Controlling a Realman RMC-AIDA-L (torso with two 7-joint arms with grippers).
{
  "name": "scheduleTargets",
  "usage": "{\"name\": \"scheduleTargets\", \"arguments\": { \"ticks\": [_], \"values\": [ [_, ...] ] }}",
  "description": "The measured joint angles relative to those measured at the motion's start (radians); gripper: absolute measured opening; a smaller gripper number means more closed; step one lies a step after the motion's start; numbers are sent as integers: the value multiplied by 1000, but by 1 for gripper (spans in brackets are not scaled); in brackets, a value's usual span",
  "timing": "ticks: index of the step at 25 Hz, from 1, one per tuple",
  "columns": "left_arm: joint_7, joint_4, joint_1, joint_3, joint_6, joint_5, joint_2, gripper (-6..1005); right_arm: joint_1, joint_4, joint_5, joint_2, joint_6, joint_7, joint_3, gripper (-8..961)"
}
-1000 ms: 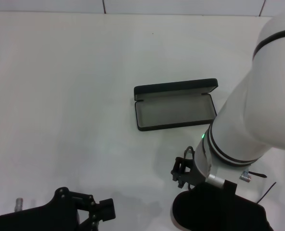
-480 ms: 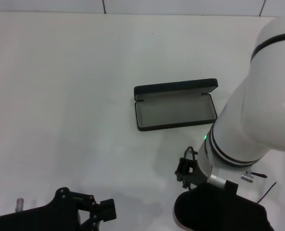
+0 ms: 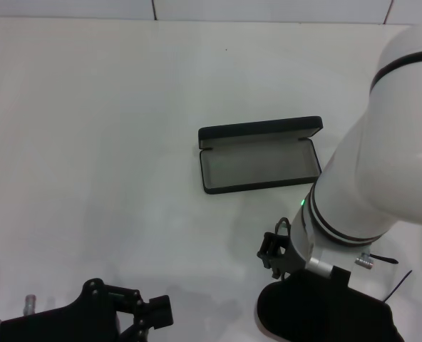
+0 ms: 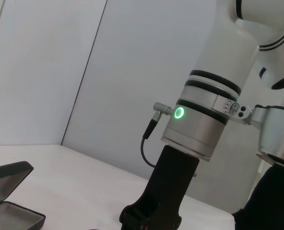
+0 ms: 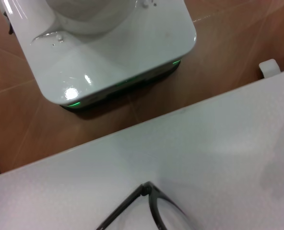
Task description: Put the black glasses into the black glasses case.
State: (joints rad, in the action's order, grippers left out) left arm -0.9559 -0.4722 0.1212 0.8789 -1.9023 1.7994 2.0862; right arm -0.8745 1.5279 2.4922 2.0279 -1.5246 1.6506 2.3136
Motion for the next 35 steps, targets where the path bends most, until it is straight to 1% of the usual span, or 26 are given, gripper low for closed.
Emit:
{"name": "scheduleTargets", "arguments": {
  "ticks": [16,22,24,30,33,35],
  "values": [
    [1,7,0,0,0,-1,0,68,0,-23,5,-1,31,-12,11,226],
    [8,11,-2,0,2,-1,0,68,2,-23,20,-2,42,-12,15,103],
    [8,12,-2,0,2,-2,0,68,6,-18,26,-1,42,-9,15,103],
    [8,12,-1,0,2,-4,0,67,44,21,66,-1,44,13,-6,103],
    [8,12,-1,0,2,-12,0,67,82,42,78,-2,48,24,-49,103],
    [8,12,3,0,2,-21,0,67,114,61,77,-1,49,30,-97,103]
  ]
}}
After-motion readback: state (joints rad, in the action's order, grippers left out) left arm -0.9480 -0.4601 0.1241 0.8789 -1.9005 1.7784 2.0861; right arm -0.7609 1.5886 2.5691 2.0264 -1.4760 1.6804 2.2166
